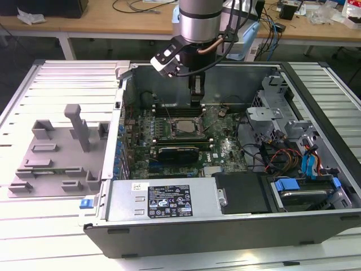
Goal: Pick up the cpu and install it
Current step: 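Close the cpu cover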
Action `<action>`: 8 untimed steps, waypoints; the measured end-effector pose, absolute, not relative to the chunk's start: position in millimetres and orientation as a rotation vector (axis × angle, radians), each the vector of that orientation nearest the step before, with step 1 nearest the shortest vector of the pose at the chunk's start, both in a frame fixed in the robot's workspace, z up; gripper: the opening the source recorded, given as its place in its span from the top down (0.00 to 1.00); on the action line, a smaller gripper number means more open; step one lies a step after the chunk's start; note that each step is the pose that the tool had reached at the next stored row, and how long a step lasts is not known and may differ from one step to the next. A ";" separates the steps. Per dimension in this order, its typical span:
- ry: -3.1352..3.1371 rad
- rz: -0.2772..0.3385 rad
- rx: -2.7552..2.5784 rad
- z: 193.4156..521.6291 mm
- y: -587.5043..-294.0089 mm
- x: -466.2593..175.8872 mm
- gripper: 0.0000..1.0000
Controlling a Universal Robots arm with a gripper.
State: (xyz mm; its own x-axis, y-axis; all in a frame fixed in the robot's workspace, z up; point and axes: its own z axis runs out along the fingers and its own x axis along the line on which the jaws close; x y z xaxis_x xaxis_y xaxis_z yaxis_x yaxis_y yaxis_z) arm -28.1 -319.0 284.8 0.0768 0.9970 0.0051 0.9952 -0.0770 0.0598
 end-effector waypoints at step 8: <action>2.106 0.069 2.275 284.8 -319.0 -18.4 0.89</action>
State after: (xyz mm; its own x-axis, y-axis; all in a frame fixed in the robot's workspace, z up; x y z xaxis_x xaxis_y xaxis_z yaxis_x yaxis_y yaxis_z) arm -18.4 -319.0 284.8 0.0769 0.9970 0.0052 0.9952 -0.0770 0.0598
